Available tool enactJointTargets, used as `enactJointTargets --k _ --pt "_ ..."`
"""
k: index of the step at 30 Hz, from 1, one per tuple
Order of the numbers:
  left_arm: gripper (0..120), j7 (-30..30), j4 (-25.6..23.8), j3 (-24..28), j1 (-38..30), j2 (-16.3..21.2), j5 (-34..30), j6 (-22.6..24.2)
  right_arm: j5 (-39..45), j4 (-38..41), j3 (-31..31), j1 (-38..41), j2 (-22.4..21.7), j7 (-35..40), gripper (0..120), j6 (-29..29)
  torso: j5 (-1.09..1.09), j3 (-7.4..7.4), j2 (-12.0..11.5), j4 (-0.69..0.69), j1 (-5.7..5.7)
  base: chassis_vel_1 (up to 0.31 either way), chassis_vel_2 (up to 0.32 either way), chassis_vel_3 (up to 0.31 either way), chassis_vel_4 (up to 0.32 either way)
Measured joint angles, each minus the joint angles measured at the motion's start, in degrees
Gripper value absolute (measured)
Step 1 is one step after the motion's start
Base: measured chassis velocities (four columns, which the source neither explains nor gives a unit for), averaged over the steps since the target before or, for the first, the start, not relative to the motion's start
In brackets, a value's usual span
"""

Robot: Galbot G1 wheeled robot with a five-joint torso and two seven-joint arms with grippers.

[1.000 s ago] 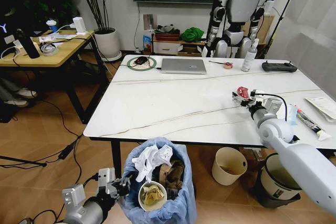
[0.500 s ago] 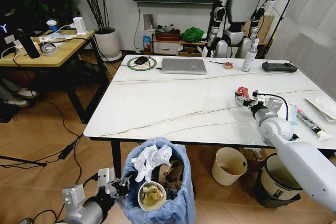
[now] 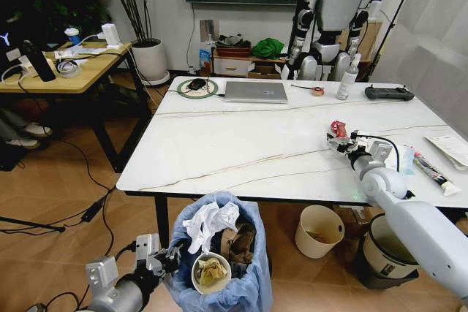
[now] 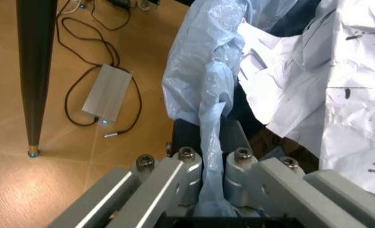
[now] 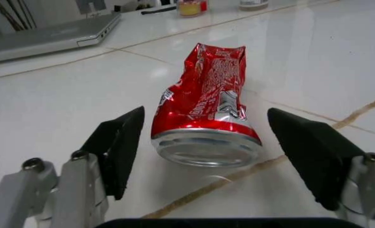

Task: Pick up the trash bin and place the trash from the table into it.

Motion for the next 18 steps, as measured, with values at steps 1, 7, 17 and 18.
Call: enactJointTargets --k 1,7,17,18 --pt "0 0.00 -0.01 -0.01 0.00 0.00 0.01 0.00 0.00 -0.03 0.00 0.00 0.00 -0.09 69 0.12 0.00 0.00 0.00 0.00 0.00 0.000 0.000 0.000 0.000" --pt "0 0.00 -0.01 -0.01 -0.07 0.00 0.04 0.00 0.00 -0.08 0.00 -0.12 -0.04 -0.20 50 0.33 0.00 0.00 0.00 0.00 0.00 0.000 0.000 0.000 0.000" --pt "0 0.00 0.02 0.08 -0.07 0.03 0.12 0.00 -0.19 0.09 0.05 -1.14 -0.04 -0.40 46 0.51 -0.03 -0.01 0.02 0.00 -0.01 0.000 0.000 0.000 0.000" --pt "0 0.00 0.02 0.09 -0.05 0.03 0.12 -0.01 -0.19 0.12 0.11 -1.16 -0.04 -0.42 46 0.54 -0.01 -0.01 0.02 0.00 -0.01 0.000 0.000 0.000 0.000"
